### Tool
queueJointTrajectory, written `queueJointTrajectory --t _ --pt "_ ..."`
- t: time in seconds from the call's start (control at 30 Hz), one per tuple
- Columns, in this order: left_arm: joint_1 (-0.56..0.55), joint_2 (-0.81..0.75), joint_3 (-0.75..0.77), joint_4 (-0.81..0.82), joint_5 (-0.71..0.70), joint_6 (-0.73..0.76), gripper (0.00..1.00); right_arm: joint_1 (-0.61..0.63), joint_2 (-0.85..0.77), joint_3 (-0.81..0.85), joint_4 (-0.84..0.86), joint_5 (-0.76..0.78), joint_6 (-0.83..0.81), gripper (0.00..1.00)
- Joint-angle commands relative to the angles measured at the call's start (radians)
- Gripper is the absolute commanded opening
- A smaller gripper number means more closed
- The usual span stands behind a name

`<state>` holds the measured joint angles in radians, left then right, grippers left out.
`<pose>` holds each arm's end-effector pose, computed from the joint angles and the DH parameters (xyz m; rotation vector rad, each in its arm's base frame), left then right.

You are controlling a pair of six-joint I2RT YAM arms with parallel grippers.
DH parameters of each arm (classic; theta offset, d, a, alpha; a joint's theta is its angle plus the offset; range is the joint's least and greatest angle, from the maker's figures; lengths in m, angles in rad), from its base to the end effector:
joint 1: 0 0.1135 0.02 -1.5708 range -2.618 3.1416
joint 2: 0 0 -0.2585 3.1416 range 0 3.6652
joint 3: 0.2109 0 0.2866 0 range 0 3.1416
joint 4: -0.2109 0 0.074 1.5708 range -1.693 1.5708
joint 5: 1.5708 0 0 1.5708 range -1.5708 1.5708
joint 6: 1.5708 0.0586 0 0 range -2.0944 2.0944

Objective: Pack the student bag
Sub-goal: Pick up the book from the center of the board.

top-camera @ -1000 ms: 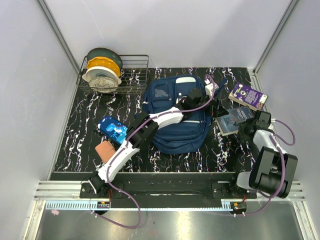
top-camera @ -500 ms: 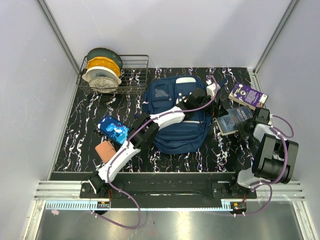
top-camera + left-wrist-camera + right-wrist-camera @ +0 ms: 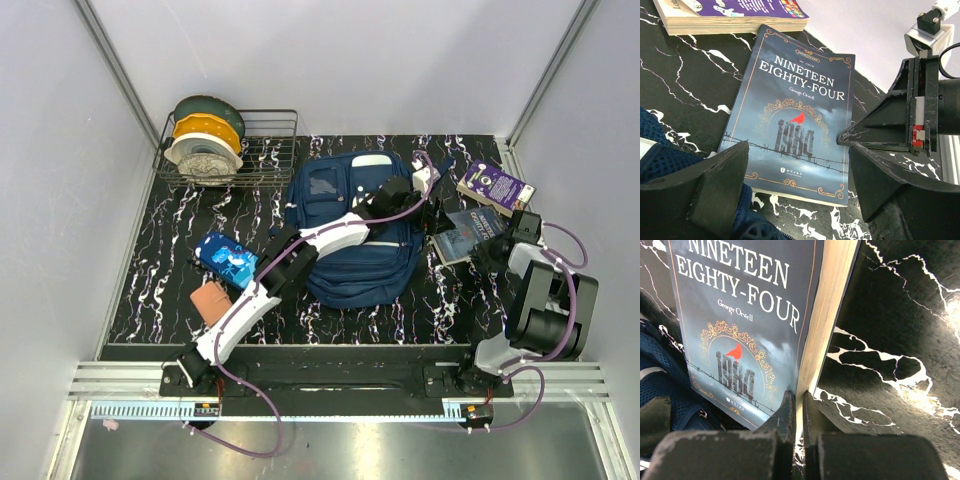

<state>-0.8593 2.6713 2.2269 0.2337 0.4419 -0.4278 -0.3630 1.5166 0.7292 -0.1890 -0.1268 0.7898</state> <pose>0.4077 -0.5113 0.1378 0.7554 1.8097 -1.2830 0.3020 -0.1068 0.1059 1.3577 2.1802 0.3259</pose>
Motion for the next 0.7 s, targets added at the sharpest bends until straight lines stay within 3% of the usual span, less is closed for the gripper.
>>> queueJointTrajectory --t 0.0,0.1,0.2,0.27,0.37,0.5,0.67 --pt "-0.003 -0.043 -0.022 0.021 0.066 -0.037 0.84 -0.002 -0.045 -0.014 -0.03 0.003 -0.063 0.0" --pt "-0.004 -0.132 -0.101 0.05 0.077 -0.016 0.85 -0.002 -0.136 -0.045 -0.069 -0.002 -0.086 0.0" --pt "-0.006 -0.201 -0.161 0.085 0.077 0.038 0.92 -0.002 -0.202 -0.077 -0.116 -0.048 -0.101 0.0" --pt "-0.006 -0.212 -0.139 0.064 0.078 0.07 0.99 -0.002 -0.237 -0.099 -0.167 -0.088 -0.104 0.0" --pt "-0.006 -0.192 -0.081 0.041 0.118 0.107 0.99 -0.002 -0.323 -0.126 -0.233 -0.142 -0.115 0.0" --pt "-0.004 -0.127 -0.003 -0.052 0.156 0.104 0.99 -0.002 -0.481 -0.129 -0.349 -0.082 -0.139 0.0" --pt "-0.004 -0.113 -0.007 -0.086 0.198 0.074 0.99 -0.002 -0.556 -0.126 -0.441 -0.042 -0.107 0.04"
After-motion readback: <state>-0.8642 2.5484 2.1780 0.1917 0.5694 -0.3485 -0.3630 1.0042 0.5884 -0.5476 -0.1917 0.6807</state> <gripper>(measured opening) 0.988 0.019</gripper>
